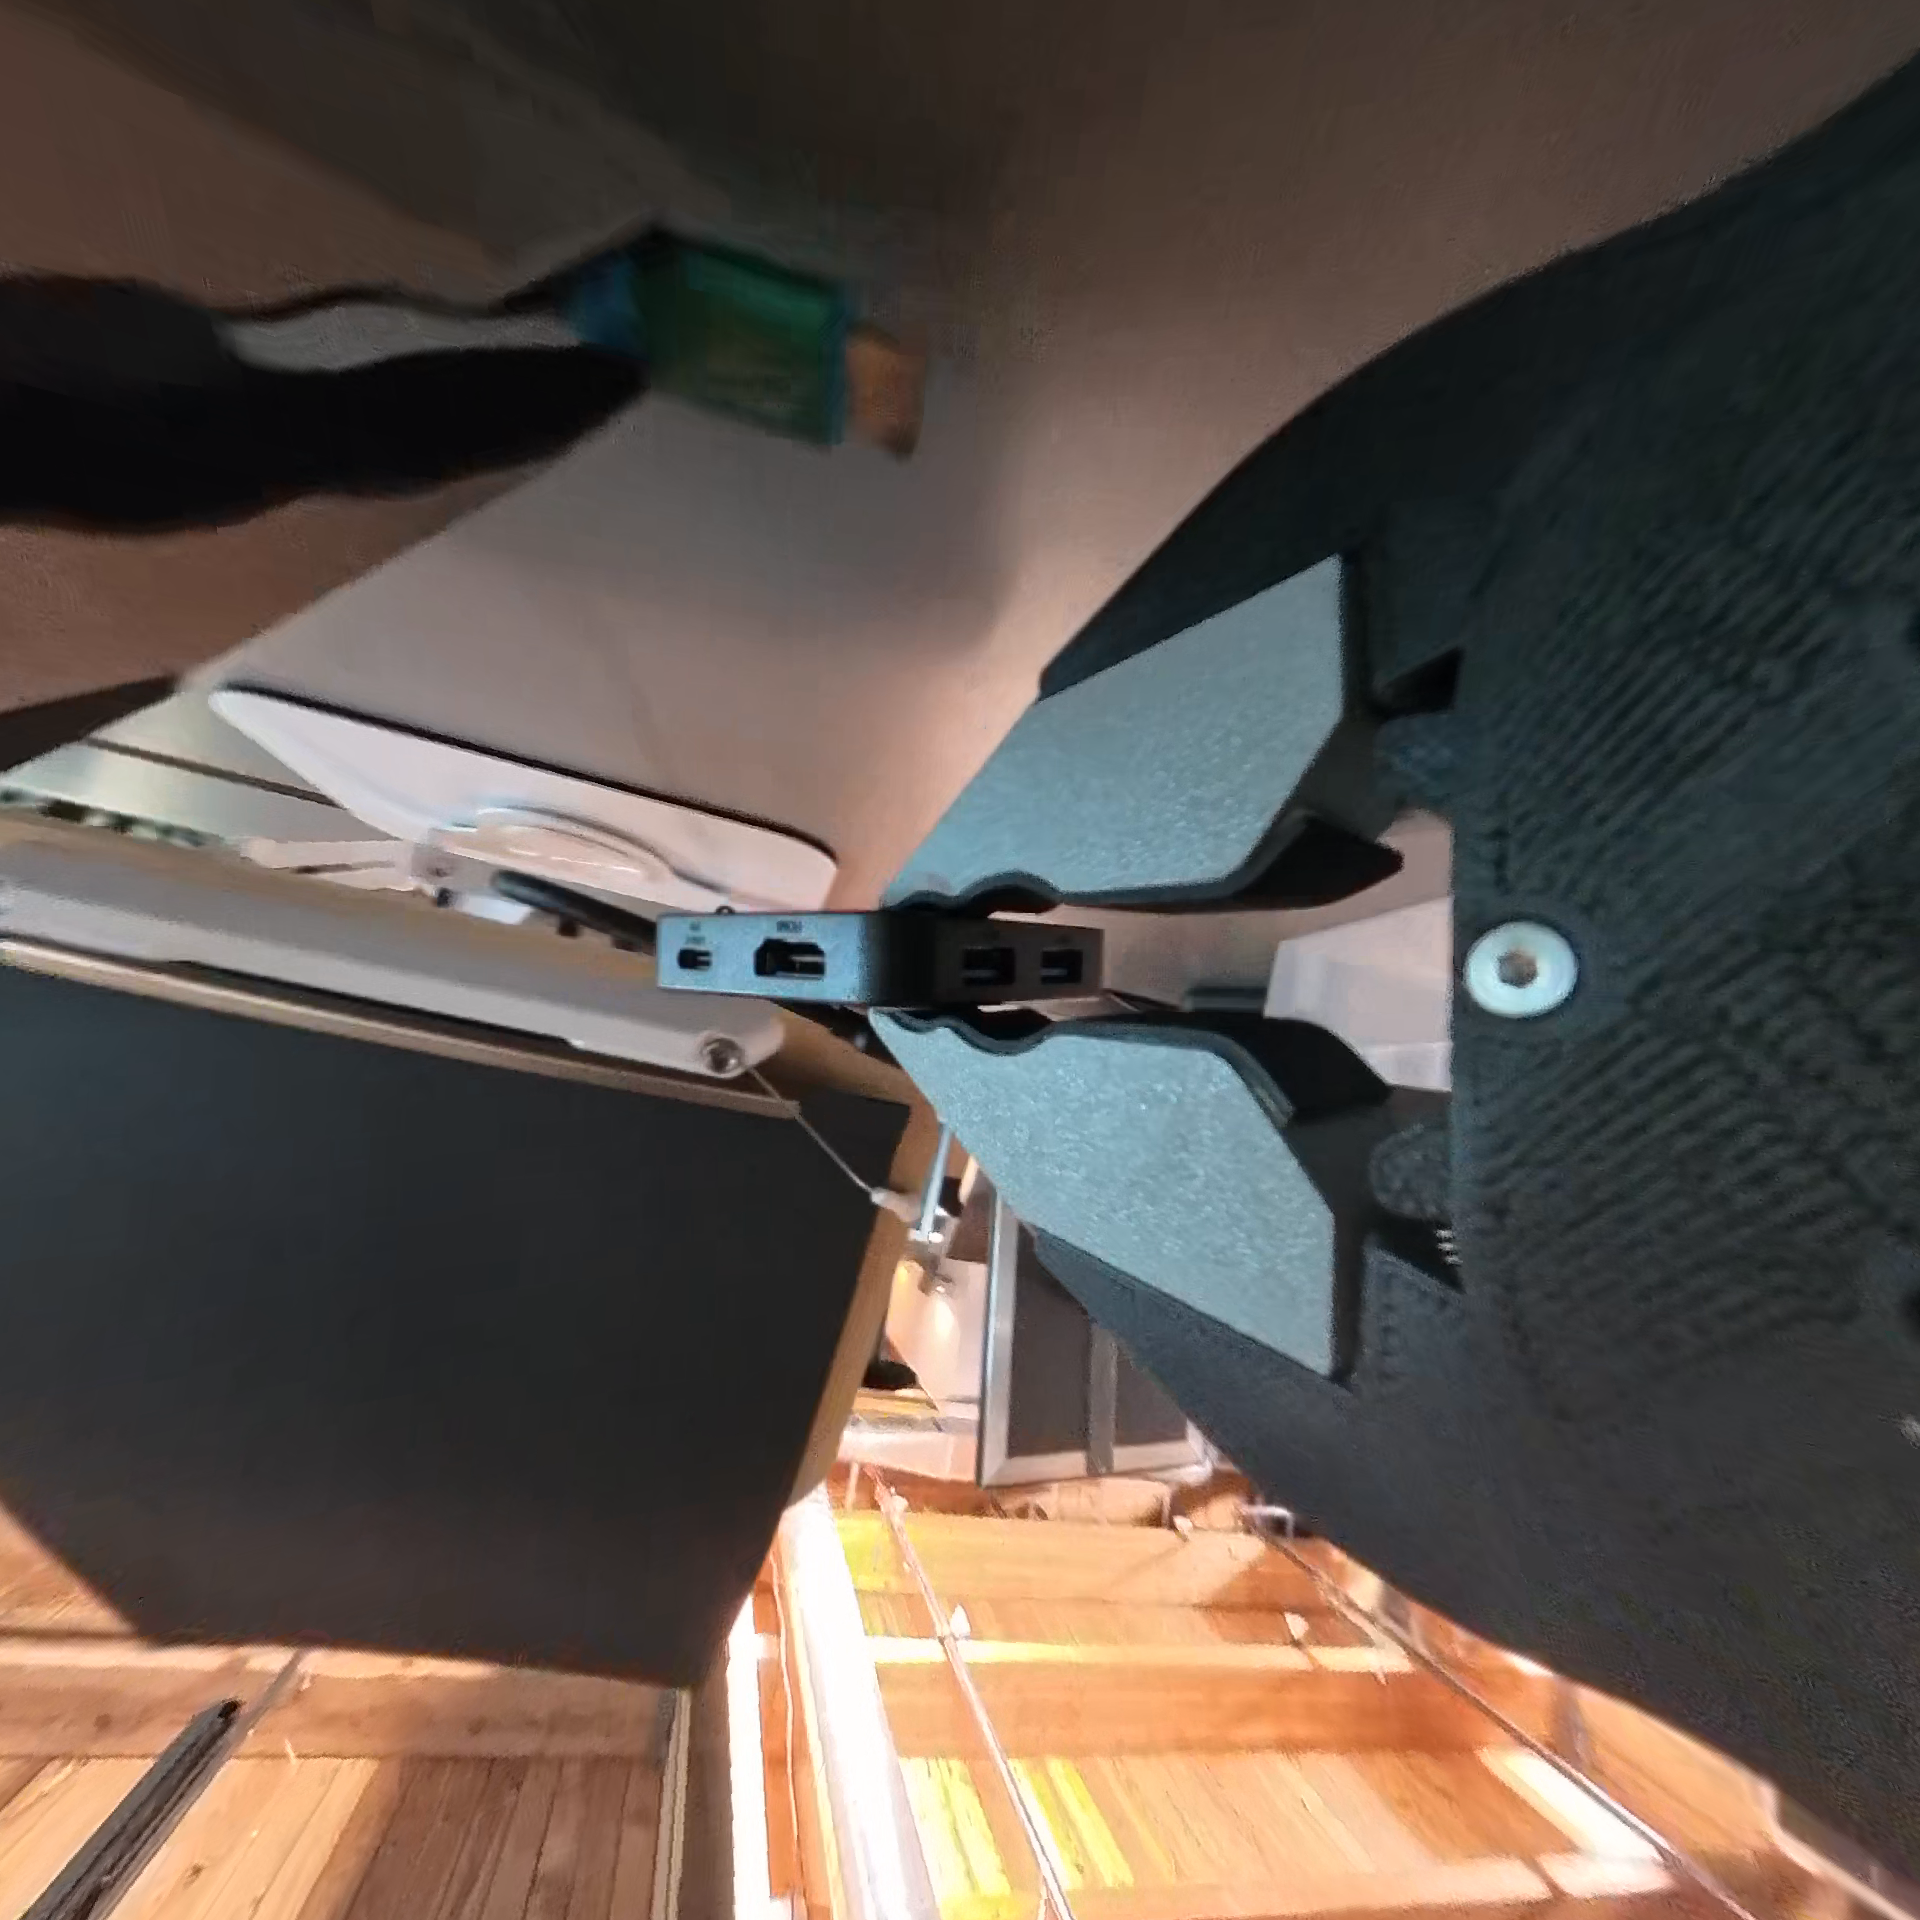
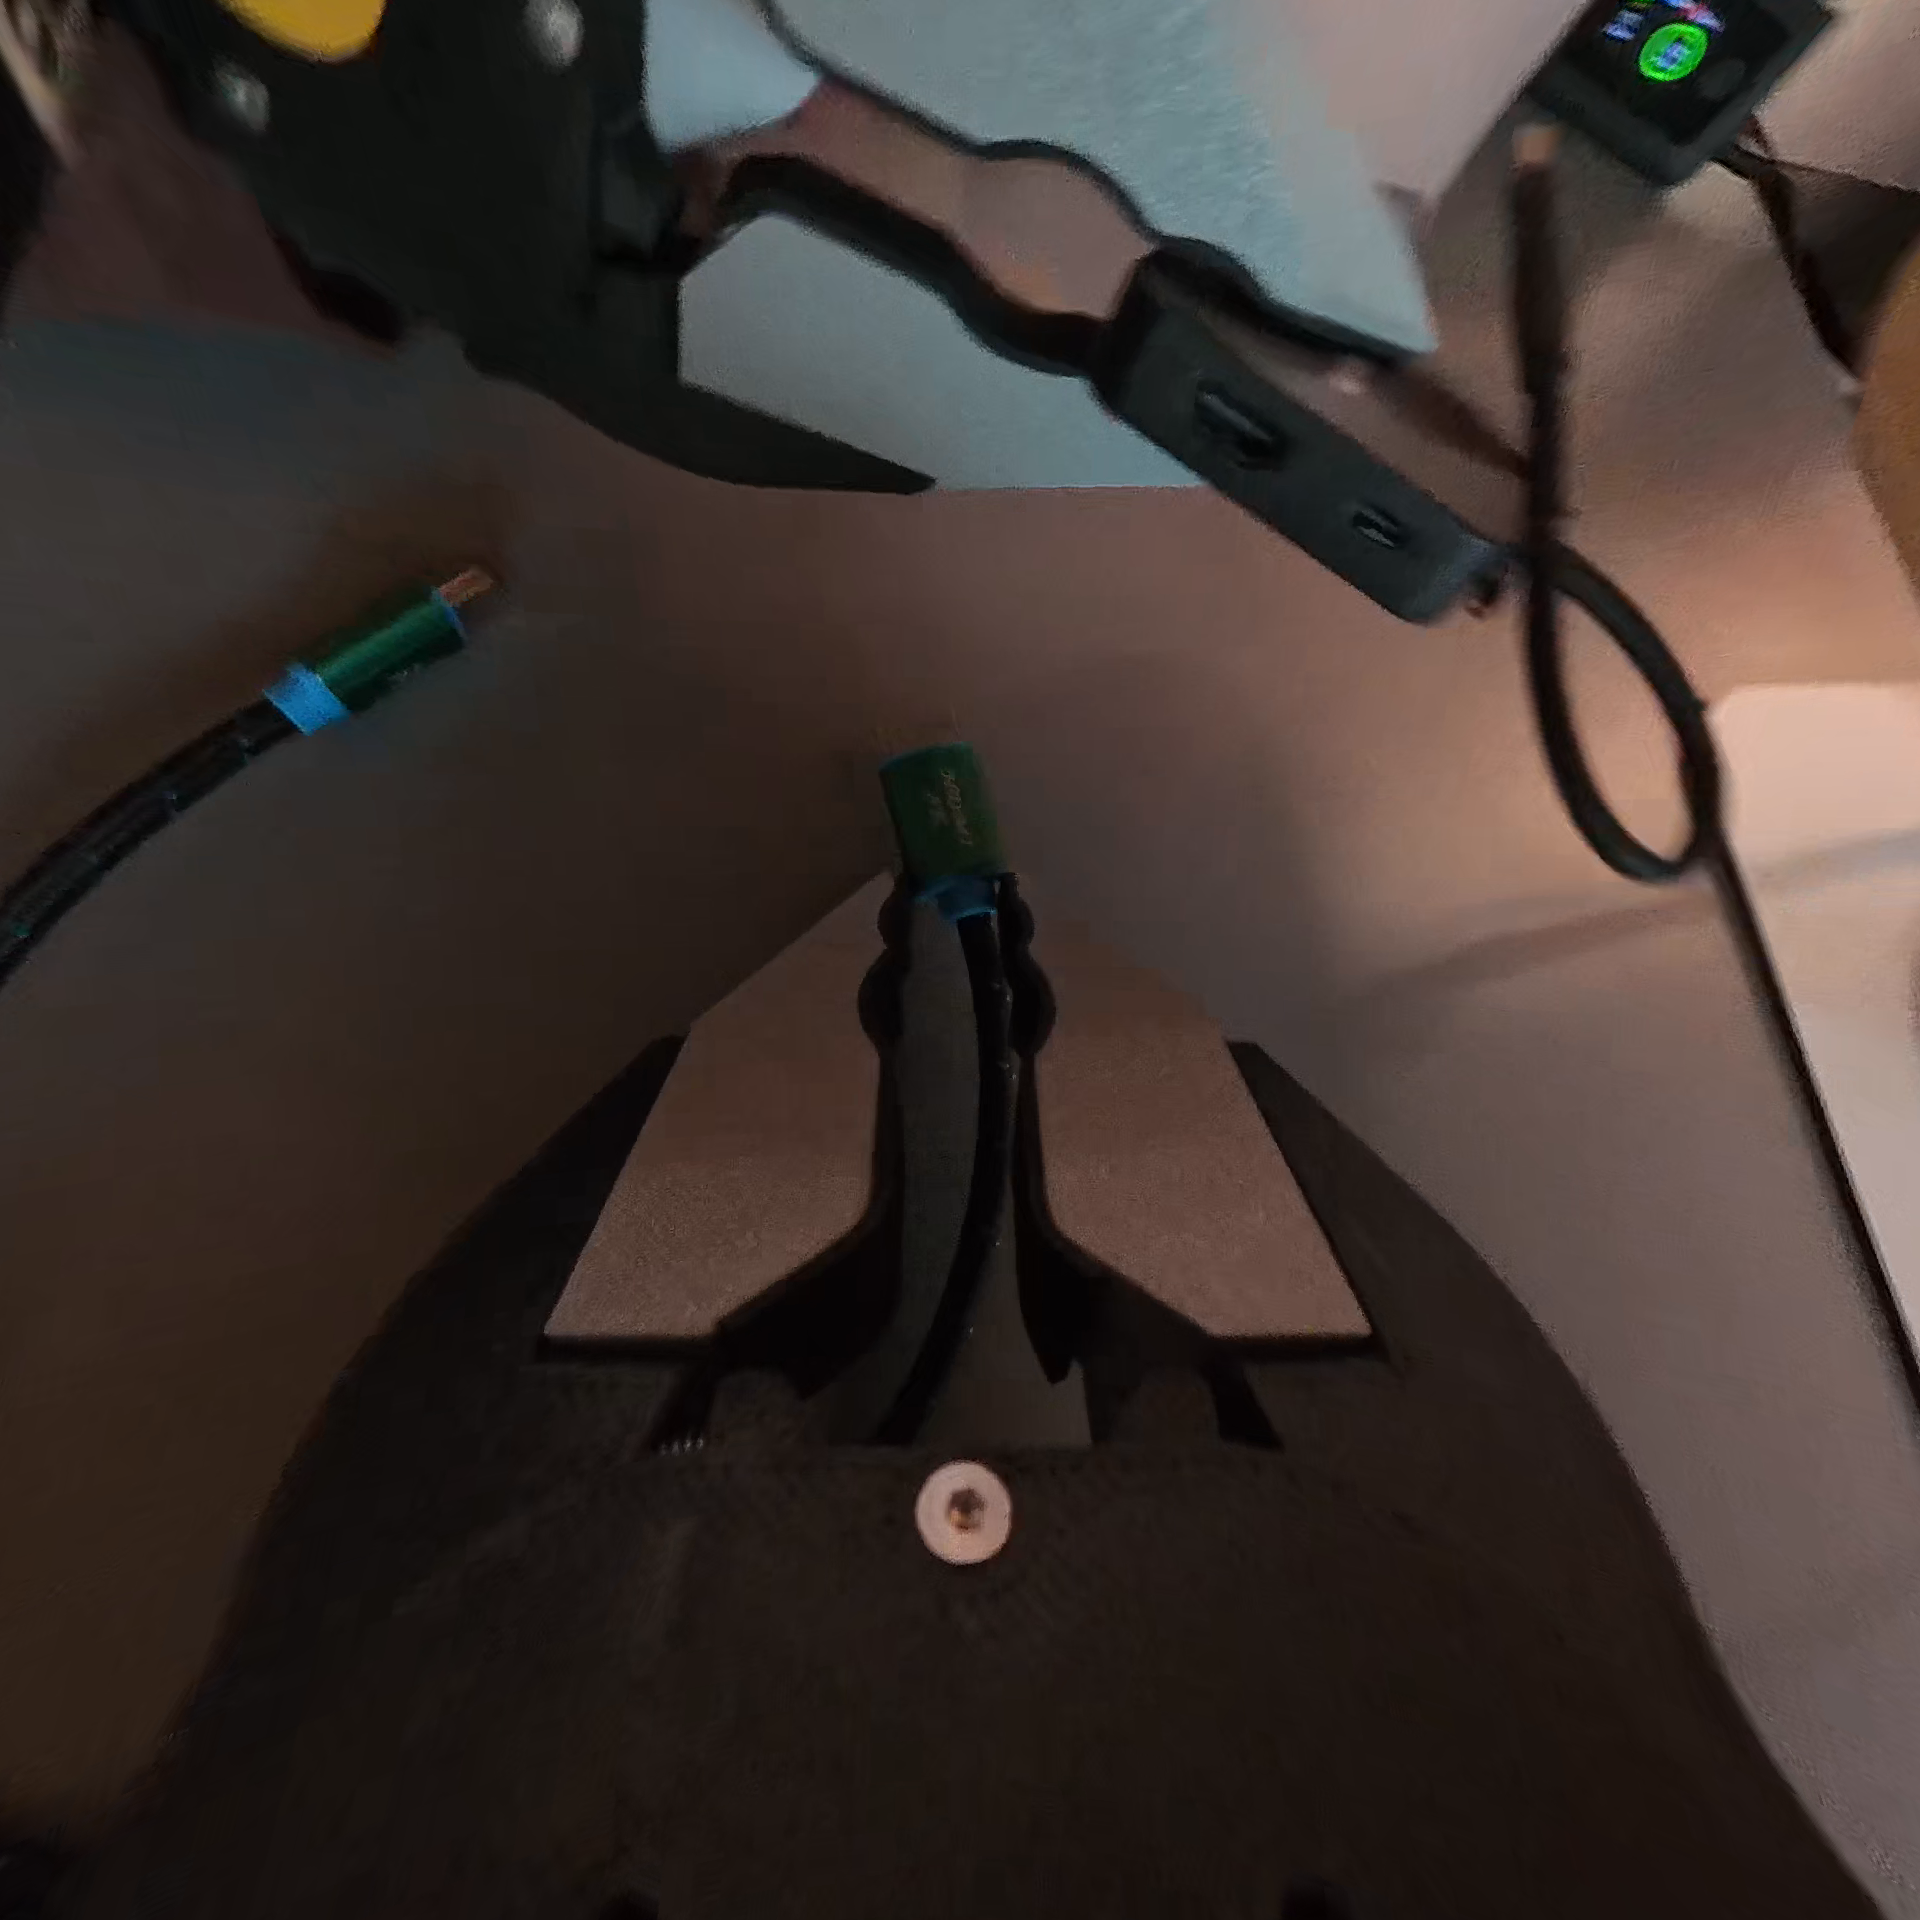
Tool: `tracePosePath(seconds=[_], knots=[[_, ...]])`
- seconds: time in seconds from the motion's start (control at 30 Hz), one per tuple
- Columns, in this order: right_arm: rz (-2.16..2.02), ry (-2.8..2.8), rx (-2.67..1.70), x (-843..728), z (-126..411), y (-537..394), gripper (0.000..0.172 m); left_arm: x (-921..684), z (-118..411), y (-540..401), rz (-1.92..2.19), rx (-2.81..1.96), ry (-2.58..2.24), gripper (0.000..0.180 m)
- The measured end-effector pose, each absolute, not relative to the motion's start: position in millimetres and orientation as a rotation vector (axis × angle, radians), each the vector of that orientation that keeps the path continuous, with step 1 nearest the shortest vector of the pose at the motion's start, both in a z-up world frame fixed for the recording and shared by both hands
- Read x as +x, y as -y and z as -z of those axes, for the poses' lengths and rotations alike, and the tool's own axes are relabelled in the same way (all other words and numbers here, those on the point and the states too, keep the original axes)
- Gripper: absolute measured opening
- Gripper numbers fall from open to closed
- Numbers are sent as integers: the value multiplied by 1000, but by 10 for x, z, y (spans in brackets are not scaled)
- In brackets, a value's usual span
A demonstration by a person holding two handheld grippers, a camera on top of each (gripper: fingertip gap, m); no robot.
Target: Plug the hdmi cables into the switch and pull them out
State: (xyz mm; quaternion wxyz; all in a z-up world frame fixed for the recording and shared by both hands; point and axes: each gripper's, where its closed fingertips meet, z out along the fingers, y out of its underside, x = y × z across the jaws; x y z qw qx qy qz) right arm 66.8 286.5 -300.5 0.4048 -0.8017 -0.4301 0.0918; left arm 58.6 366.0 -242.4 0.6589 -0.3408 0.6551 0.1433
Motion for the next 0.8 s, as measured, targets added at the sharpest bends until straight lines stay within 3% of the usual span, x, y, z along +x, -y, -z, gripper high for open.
tracePosePath(seconds=[0.33,0.8], knots=[[-218,650,-2154,1069,2791,-3041,13,702,2564,-3735,-655,-715,-1520,11],[-414,506,-2176,1020,2742,-3011,12,810,2619,-3636,-724,-697,-1518,11]])
